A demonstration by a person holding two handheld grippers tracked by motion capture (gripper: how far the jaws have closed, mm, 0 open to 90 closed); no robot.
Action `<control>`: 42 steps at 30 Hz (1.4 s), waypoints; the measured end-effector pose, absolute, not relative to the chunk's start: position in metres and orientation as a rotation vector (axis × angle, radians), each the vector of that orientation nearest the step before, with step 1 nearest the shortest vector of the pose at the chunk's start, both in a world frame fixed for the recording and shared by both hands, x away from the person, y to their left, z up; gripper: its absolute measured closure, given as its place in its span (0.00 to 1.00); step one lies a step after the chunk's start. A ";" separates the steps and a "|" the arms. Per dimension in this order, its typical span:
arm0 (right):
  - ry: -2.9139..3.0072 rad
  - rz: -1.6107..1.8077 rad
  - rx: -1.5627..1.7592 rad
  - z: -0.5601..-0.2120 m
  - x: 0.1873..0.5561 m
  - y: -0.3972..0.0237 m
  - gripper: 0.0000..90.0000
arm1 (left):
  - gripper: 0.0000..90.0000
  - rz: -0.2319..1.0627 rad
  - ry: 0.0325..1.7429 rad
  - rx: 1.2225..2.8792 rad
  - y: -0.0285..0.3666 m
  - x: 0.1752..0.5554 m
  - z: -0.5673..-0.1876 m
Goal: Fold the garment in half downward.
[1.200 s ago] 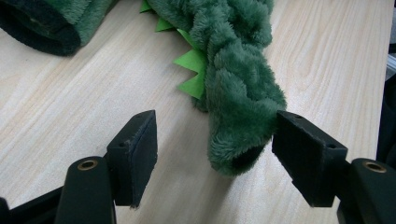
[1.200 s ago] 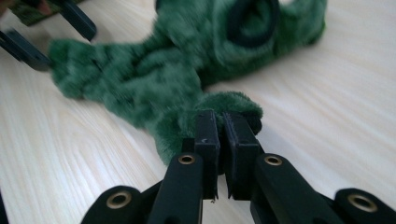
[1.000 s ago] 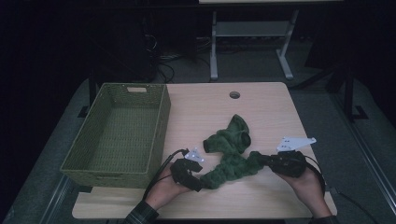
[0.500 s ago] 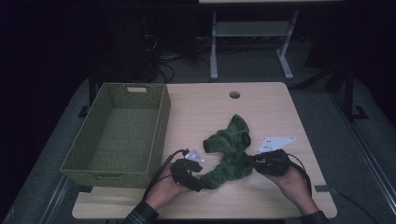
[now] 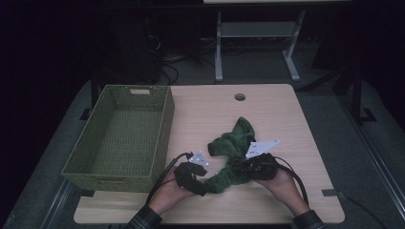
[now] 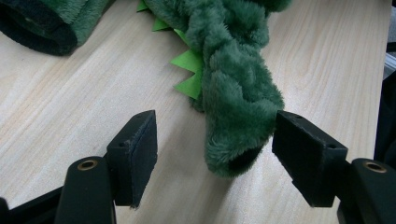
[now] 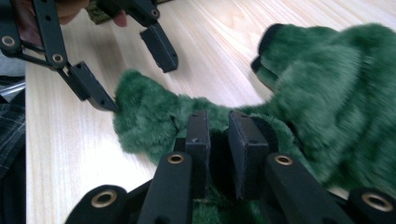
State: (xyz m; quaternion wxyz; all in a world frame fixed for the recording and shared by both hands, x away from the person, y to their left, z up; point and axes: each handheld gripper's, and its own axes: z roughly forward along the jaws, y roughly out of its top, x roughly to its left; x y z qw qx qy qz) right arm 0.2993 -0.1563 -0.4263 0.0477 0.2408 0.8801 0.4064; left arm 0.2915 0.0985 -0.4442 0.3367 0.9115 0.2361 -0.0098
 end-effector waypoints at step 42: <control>2.365 1.077 1.163 -0.455 0.271 -0.273 0.31 | 0.36 -0.045 0.597 2.394 0.096 0.290 -0.446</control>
